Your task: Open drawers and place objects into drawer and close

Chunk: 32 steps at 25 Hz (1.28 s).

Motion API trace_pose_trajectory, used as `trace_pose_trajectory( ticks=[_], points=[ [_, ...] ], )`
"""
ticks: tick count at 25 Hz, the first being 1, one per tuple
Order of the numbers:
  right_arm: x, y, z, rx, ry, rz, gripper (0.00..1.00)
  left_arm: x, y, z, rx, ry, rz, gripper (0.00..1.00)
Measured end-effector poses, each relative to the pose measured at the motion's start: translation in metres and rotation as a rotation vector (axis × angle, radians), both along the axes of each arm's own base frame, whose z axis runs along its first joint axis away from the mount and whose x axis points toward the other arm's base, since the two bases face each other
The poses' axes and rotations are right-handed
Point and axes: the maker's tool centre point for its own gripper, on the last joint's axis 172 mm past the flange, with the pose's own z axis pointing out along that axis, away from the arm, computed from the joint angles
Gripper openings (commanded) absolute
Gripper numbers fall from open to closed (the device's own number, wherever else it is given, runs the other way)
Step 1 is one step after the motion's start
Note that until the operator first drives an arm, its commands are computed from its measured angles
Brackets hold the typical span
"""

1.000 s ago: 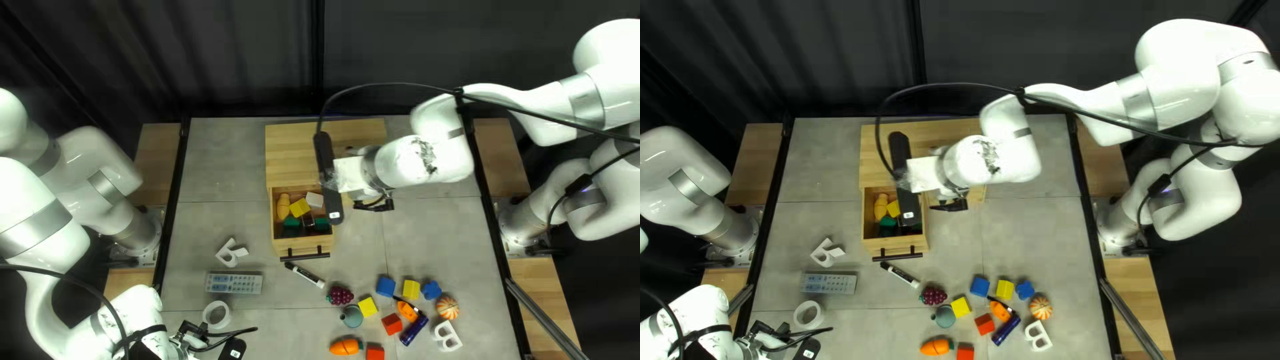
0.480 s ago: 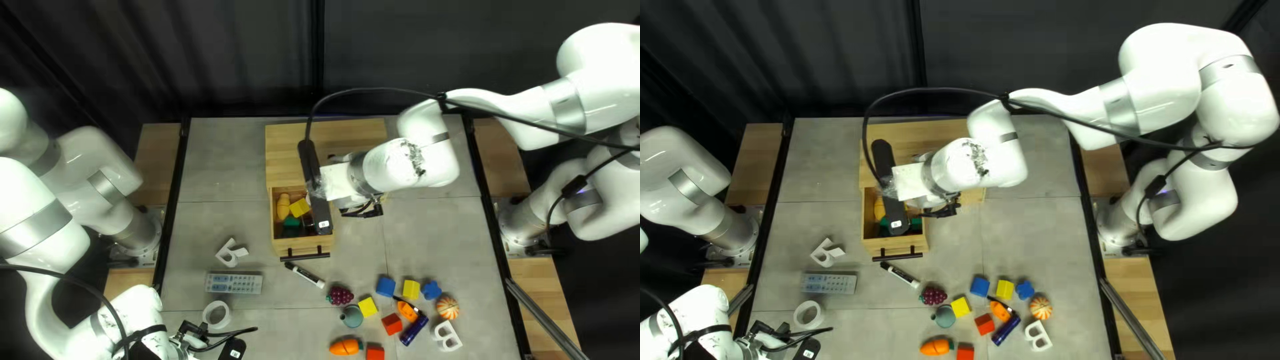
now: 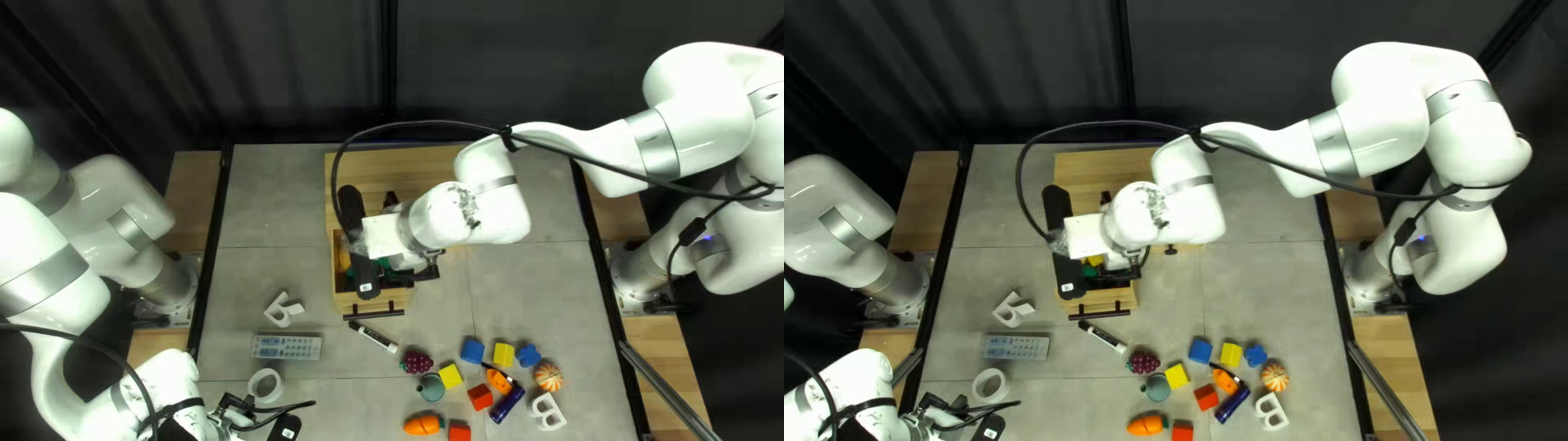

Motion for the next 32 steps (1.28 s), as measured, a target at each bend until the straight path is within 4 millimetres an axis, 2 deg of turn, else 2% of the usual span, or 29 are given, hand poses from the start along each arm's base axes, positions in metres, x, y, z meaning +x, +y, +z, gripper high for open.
trace_pose_trajectory(
  ticks=[6,9,19,22,27,30,32],
  points=[
    [-0.083,0.049,0.003,0.039,0.107,-0.145,1.00,0.000,0.000,0.000,0.000,0.000,0.000,1.00],
    [-0.100,0.057,0.003,0.061,0.133,-0.220,1.00,0.000,0.000,0.000,0.000,0.000,0.000,1.00],
    [-0.101,0.057,0.000,0.063,0.124,-0.236,1.00,0.000,0.000,0.000,0.000,0.000,0.000,1.00],
    [-0.099,0.063,-0.002,0.084,0.085,-0.307,1.00,0.000,0.000,0.000,0.000,0.000,0.000,1.00],
    [-0.106,0.096,-0.010,0.127,0.014,-0.498,1.00,0.000,0.000,0.000,0.000,0.000,0.000,1.00],
    [-0.109,0.122,-0.032,0.152,0.007,-0.570,1.00,0.000,0.000,0.000,0.000,0.000,0.000,1.00],
    [-0.112,0.131,-0.048,0.165,0.011,-0.582,1.00,0.000,0.000,0.000,0.000,0.000,0.000,1.00]
  ],
)
